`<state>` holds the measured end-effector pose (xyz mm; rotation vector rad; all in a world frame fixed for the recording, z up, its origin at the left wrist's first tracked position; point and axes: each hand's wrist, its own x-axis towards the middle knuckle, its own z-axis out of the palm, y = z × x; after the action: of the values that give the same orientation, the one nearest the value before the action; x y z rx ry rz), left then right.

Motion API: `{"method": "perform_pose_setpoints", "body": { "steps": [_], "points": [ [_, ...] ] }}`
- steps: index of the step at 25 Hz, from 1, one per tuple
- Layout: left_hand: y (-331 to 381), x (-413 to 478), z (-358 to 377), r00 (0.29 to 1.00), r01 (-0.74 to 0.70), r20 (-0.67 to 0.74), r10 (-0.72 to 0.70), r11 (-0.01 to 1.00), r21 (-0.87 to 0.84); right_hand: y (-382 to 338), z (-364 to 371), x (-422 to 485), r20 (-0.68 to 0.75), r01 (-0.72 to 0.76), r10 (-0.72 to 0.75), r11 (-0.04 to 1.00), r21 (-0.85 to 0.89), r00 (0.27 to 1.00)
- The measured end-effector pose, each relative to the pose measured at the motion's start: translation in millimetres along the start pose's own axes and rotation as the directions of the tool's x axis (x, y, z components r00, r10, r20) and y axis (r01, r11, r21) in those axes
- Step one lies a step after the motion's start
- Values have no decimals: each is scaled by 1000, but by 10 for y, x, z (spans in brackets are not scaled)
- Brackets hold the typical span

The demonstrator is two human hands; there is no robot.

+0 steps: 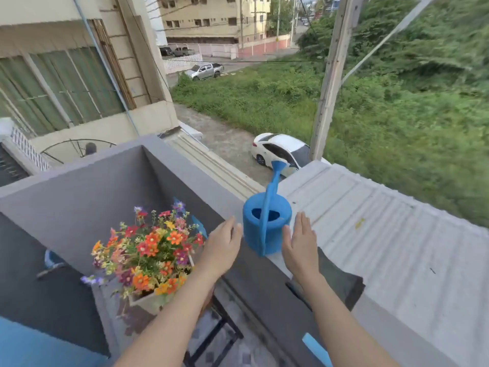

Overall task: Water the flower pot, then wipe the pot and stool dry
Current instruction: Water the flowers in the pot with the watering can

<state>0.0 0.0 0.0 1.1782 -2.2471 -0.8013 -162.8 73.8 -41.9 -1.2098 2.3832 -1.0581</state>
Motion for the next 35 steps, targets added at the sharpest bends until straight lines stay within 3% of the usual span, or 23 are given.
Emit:
{"method": "perform_pose_setpoints", "body": {
  "steps": [3, 9, 15, 20, 23, 27, 31, 35],
  "points": [
    [-58, 45, 350, 999, 30, -18, -32, 996, -82, 448, 158, 18, 65, -82, 97, 977, -195, 993],
    [24, 97, 911, 986, 27, -145, -81, 938, -345, 861, 428, -10, 230, 21, 103, 876, -482, 968],
    [129, 232, 1211, 907, 155, -221, -359, 771, -618, 947, 525, -15, 242, 50, 96, 844, -533, 965],
    [208, 344, 1197, 861, 123, -327, -390, 782, -611, 978, 543, -11, 248, 44, 107, 843, -536, 963],
    [256, 428, 1015, 849, 73, -386, -361, 804, -591, 945, 498, 11, 235, 2, 121, 885, -466, 964],
    [288, 249, 676, 865, 21, -450, -223, 911, -412, 673, 372, -11, 93, -53, 75, 973, -225, 993],
    [337, 66, 58, 789, -108, -608, -85, 956, -273, 28, 306, -108, -90, 160, -154, 985, 63, 984],
    [507, -138, -631, 697, -237, -716, -45, 928, -288, -662, 312, -312, -236, 343, -288, 909, 237, 928]
  ]
}}
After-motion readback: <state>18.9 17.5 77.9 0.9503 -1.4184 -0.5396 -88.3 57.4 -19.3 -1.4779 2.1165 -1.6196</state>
